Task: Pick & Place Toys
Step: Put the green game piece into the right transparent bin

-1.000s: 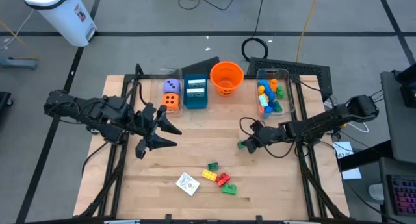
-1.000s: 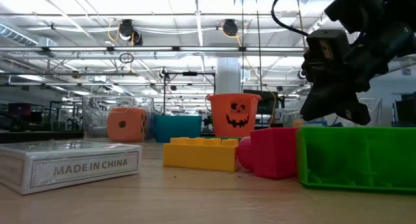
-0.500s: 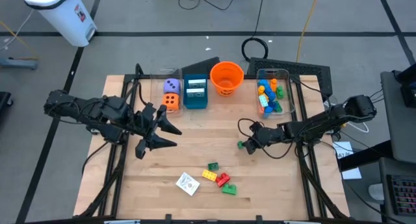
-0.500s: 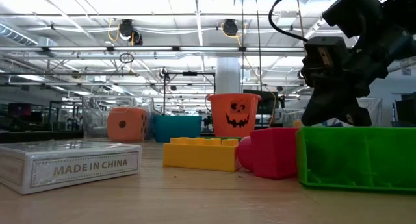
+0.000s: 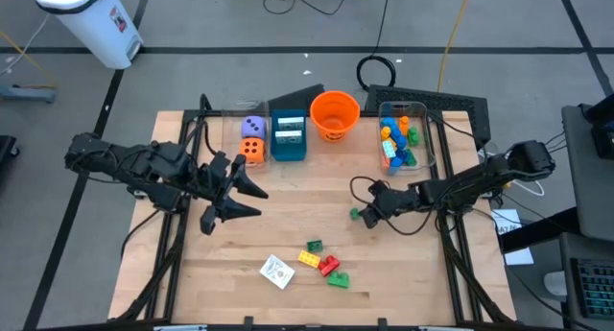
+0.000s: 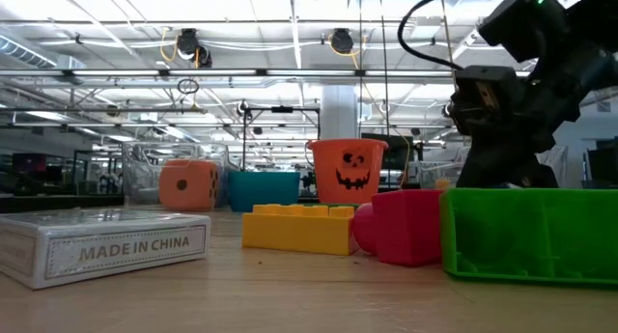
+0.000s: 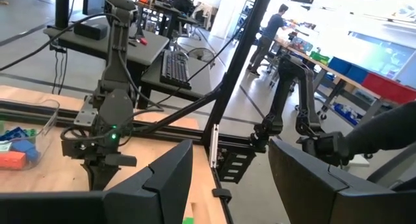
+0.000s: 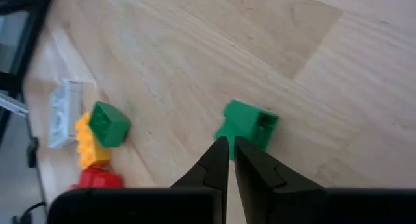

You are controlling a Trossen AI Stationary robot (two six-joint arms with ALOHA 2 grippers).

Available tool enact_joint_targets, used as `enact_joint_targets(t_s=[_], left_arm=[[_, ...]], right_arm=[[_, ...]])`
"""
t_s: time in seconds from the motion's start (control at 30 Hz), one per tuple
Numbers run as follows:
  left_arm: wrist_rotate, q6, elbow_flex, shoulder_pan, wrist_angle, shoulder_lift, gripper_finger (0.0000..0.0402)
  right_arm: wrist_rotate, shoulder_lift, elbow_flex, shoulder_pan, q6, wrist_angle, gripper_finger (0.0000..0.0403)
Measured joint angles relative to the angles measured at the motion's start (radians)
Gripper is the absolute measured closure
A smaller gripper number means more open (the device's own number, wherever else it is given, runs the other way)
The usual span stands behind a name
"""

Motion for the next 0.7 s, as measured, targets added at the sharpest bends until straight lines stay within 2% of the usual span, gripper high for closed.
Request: enact_joint_targets(t_s=[0.37,0.7], left_arm=[[-0.001,-0.005,0.000,0.000,0.000,0.000,0.0190],[-0.001,-0.005,0.000,0.000,-0.001,0.000,0.0190]], right_arm=[[0.000,0.023,-0.001,0.000,0.009,-0.038,0.0385],[0.001,-0.002,0.000,0.000,-0.047,0.012,0.0393]])
